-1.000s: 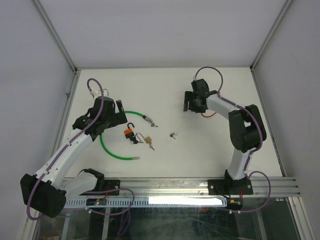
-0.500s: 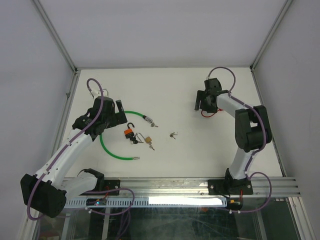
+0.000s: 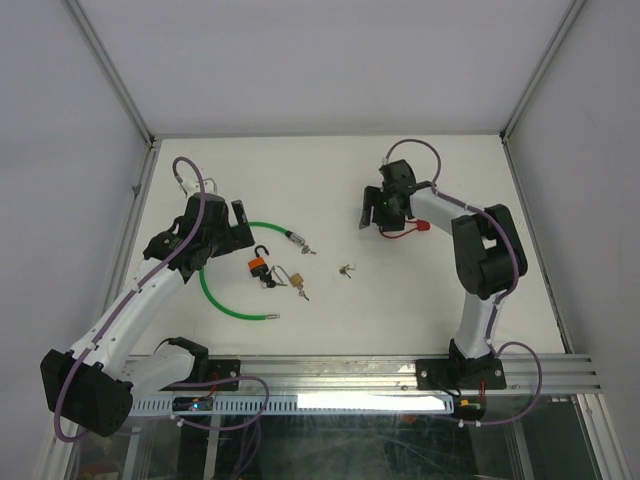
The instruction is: Unlock with the key
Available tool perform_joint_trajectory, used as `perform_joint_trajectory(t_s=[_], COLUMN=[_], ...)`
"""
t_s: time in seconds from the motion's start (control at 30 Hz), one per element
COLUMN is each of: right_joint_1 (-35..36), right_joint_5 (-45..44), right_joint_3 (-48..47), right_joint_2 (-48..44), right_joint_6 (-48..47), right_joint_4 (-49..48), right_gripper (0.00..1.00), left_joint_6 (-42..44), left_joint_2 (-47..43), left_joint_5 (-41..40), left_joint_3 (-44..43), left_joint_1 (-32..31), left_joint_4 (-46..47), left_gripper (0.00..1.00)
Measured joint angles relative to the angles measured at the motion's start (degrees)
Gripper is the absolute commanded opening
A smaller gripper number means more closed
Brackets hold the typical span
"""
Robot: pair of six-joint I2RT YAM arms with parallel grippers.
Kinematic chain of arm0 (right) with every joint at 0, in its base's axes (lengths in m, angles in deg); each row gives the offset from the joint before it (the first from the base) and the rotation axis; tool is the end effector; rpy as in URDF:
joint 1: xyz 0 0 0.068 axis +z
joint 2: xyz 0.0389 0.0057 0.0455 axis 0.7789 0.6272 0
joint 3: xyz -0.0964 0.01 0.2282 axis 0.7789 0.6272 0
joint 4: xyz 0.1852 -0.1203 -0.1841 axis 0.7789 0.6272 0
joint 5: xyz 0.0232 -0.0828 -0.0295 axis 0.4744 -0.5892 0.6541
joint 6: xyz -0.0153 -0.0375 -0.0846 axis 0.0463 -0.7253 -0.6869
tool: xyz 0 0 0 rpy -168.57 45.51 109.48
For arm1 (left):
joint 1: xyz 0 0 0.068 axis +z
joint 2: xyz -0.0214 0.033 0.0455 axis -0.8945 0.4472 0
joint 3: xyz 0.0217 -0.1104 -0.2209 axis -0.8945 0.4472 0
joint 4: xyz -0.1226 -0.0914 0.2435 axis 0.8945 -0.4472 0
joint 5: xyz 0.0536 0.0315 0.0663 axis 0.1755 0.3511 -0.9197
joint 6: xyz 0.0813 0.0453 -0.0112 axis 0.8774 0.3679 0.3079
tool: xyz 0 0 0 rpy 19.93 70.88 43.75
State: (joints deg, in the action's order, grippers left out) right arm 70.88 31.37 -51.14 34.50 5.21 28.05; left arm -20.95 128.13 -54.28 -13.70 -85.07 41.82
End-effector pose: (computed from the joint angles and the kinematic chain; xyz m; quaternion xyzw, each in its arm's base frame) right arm 0.3962 0.1524 0.0863 -0.0120 0.9656 0.1387 0.2196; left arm 0.2691 -0.0817 0.2255 -0.1079 0.9241 -0.0290 0.3655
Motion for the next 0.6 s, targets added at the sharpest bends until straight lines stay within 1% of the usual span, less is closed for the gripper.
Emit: perform_joint_trajectory(t_s=[0.1,0.23,0.3,0.47,0.6], right_joint_1=[3.7,8.0,8.8,8.4,5.4], right_joint_5=[1.6,3.2,3.4,0.1,-1.7], right_joint_3=[-4.3,-12.9,-14.4,-19.0,-18.4], right_joint_2=[3.3,9.3,10.1,10.2,8.2], right_joint_6=[0.9,0.7,0.0,-6.1,-11.6], right_joint_4=[0.0,0.3,0.7,5.2,8.9], right_gripper=[0.69,0.69,0.71,0.76,0.8], left_joint_6=[0.0,0.0,0.0,0.0,0.0], left_joint_2=[-0.3,-0.7,-0.8,-1.0,-1.3], left_joint_5=[0.0,0.0,0.0,0.1,0.2], left_joint_3=[0.0,0.0,0.0,0.0,0.0], left_joint_1=[0.0,0.0,0.0,0.3,0.4], left_joint_4=[0.0,0.0,0.0,0.0,0.1], left_gripper=[0.99,0.99,0.99,0.99,0.99])
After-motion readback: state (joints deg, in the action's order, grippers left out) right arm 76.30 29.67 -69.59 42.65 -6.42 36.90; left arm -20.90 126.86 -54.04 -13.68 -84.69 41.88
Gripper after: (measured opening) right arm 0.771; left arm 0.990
